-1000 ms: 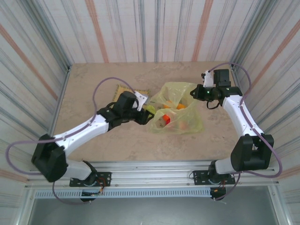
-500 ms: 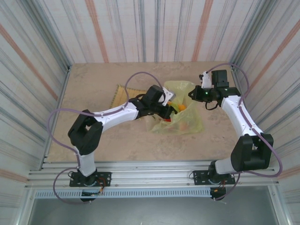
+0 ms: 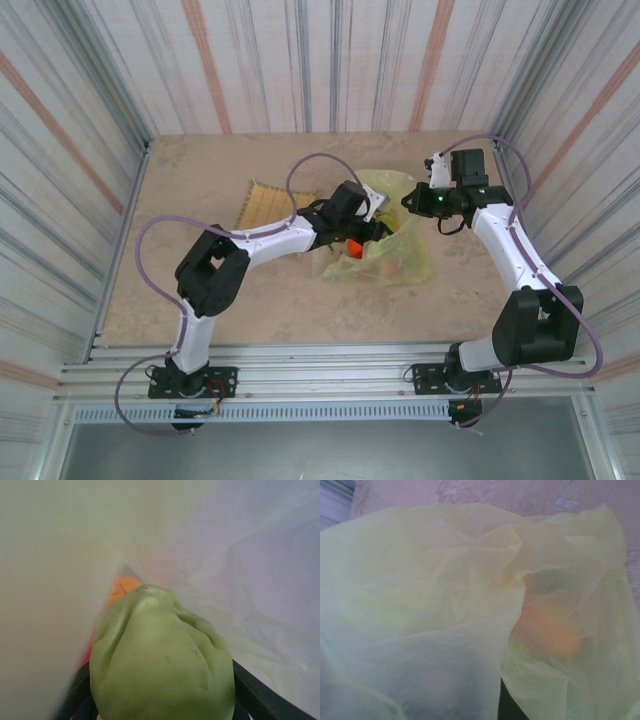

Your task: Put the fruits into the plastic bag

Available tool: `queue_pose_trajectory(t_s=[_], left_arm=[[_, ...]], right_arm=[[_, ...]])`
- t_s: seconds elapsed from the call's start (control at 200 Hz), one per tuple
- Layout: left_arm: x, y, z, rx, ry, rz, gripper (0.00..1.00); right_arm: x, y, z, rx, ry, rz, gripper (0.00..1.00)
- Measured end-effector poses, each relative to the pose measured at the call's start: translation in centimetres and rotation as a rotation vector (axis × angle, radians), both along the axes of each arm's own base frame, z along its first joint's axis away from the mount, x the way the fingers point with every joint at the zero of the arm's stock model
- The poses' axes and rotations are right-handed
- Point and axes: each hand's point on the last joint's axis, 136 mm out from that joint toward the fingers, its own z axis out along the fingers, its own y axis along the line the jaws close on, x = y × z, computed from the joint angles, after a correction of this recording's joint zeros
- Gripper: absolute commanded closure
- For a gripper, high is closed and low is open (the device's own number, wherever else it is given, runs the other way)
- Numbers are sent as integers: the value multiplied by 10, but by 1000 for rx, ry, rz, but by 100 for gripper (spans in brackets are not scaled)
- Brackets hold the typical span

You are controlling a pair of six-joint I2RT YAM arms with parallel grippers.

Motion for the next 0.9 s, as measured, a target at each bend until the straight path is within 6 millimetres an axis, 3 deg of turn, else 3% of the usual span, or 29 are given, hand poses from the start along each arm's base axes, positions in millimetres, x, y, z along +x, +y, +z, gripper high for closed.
queue_pose_trajectory(t_s=[0.195,0.401,0.596,0.902], left_arm=[[-13,-14,2,-48,20,-72,25],[-15,-16,6,-68,10,-91,12],[-13,4,13,-68,6,-69,7],[-21,31,48,-84,-61,-65,8]], right_arm=[[0,0,0,0,0,0,100],[0,0,0,0,0,0,100],[0,0,0,0,0,0,100],[0,0,0,0,0,0,100]])
